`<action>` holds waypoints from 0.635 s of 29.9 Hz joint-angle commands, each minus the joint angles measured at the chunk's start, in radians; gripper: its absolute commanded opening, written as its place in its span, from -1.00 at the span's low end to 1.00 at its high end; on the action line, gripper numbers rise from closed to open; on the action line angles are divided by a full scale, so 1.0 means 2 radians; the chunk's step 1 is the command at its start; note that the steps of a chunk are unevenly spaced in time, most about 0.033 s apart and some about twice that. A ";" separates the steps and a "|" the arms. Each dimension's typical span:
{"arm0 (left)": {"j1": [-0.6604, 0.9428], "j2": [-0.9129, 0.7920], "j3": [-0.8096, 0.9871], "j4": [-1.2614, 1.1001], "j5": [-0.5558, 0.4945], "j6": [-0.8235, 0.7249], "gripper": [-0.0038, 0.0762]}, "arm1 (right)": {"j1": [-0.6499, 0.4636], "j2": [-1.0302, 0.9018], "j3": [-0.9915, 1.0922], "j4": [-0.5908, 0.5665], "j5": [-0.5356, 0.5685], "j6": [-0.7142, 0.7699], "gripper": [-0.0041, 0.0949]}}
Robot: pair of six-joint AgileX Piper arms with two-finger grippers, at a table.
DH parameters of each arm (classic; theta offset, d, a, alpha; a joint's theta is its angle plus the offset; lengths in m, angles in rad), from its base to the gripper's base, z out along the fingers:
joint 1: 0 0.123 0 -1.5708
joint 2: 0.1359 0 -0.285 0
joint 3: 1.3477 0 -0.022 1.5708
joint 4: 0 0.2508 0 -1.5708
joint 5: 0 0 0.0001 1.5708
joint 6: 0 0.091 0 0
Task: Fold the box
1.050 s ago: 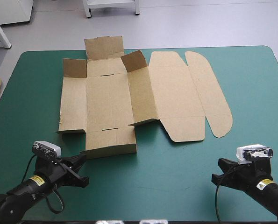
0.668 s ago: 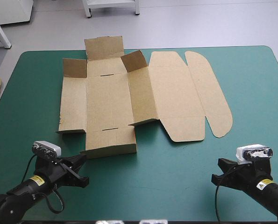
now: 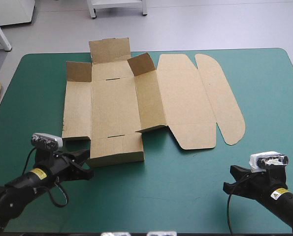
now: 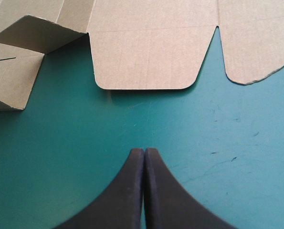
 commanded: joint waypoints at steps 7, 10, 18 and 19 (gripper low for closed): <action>0.006 0.146 -0.177 0.009 0.049 -0.015 -0.92 | -0.003 0.005 -0.019 0.021 -0.031 -0.004 -0.94; 0.047 0.187 -0.213 -0.031 0.087 0.013 -0.92 | -0.003 0.013 -0.020 0.028 -0.033 0.000 -0.94; 0.235 0.274 -0.270 -0.286 0.233 0.207 -0.92 | -0.003 0.078 -0.052 0.028 -0.026 -0.012 -0.94; 0.259 0.289 -0.274 -0.309 0.258 0.219 -0.92 | -0.003 0.089 -0.057 0.028 -0.025 -0.015 -0.94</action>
